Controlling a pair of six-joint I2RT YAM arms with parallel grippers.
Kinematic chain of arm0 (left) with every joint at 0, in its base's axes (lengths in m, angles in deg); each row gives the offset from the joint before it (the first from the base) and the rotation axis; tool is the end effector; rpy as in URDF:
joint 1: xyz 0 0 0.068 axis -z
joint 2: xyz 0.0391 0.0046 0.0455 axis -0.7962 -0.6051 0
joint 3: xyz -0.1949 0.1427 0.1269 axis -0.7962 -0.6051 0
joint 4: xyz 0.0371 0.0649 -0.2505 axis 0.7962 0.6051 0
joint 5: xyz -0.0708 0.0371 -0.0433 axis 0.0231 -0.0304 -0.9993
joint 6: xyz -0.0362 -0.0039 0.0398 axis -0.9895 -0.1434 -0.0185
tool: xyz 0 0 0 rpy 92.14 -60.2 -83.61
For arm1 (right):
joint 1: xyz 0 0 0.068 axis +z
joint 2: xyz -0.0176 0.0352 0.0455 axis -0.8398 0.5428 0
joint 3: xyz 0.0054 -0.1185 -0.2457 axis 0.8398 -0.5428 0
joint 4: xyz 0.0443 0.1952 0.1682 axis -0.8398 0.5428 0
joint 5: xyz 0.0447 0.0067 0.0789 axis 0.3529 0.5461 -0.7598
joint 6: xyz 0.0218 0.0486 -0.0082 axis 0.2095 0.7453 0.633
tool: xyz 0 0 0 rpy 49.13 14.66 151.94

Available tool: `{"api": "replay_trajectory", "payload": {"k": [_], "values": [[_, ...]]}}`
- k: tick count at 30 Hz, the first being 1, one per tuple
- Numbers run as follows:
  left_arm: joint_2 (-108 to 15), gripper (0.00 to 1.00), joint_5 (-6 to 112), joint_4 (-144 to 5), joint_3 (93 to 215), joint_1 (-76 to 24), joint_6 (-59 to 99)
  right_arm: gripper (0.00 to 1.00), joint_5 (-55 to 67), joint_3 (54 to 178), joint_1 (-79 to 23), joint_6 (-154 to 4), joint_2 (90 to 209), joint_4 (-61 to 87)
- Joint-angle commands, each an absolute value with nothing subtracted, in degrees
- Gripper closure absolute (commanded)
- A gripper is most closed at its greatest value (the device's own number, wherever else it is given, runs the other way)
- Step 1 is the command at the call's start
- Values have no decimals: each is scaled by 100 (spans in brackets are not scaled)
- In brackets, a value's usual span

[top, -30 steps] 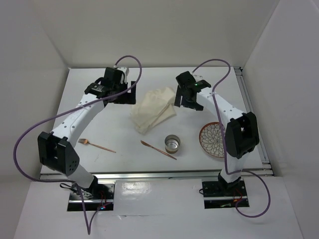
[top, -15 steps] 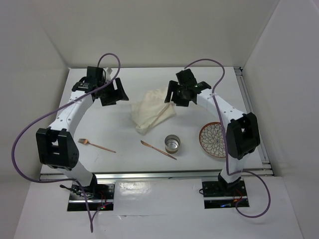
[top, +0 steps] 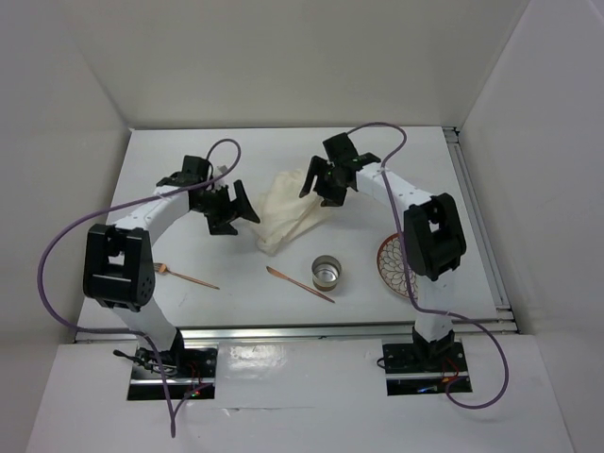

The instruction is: Set the dinner table for one person

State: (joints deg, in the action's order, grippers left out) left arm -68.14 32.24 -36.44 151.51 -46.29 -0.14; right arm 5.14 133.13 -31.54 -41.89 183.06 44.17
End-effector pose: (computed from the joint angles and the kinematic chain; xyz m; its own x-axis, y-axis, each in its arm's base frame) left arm 0.3486 -0.0569 0.2285 -0.9016 -0.3631 -0.2350 -0.1453 0.7661 -0.6261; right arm 0.3986 0.1962 0.2303 -0.8788 0.2863 -0.3819 0.0825 0.8792 0.4692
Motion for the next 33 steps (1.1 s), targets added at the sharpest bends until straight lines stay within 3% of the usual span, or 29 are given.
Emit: {"api": "replay_trajectory", "payload": {"k": [1,3,15,17,21,23,24,28,29,32,33], "values": [[-6910,0,2813,-3981,14893,-4626,-196,22,416,13366,-3295,-4006,18464,4098],[-7032,0,2812,-4060,14770,-4626,-248,26,354,13427,-3295,-3936,18560,4098],[-7534,0,3050,-4332,14716,-4626,-670,28,275,14095,-3410,-4111,19325,4274],[-7604,0,3103,-4385,14716,-4626,-723,32,223,14235,-3410,-4111,19413,4274],[-7780,2,3103,-4595,14716,-4626,-908,53,56,14289,-3410,-4111,19475,4213],[-7833,9,3041,-4596,14716,-4574,-908,66,3,14289,-3410,-4111,19475,4160],[-7894,12,3041,-4596,14786,-4574,-908,78,3,14289,-3410,-4111,19475,4160],[-7894,32,3041,-4649,14787,-4451,-961,97,3,14289,-3357,-4111,19335,4222],[-7894,44,3041,-4649,14787,-4398,-961,98,3,14289,-3357,-4111,19265,4291],[-7894,64,2979,-4701,14787,-4346,-1014,100,3,14219,-3305,-4111,19116,4292],[-7894,79,2927,-4701,14847,-4345,-1014,100,3,14157,-3304,-4111,19037,4292]]}}
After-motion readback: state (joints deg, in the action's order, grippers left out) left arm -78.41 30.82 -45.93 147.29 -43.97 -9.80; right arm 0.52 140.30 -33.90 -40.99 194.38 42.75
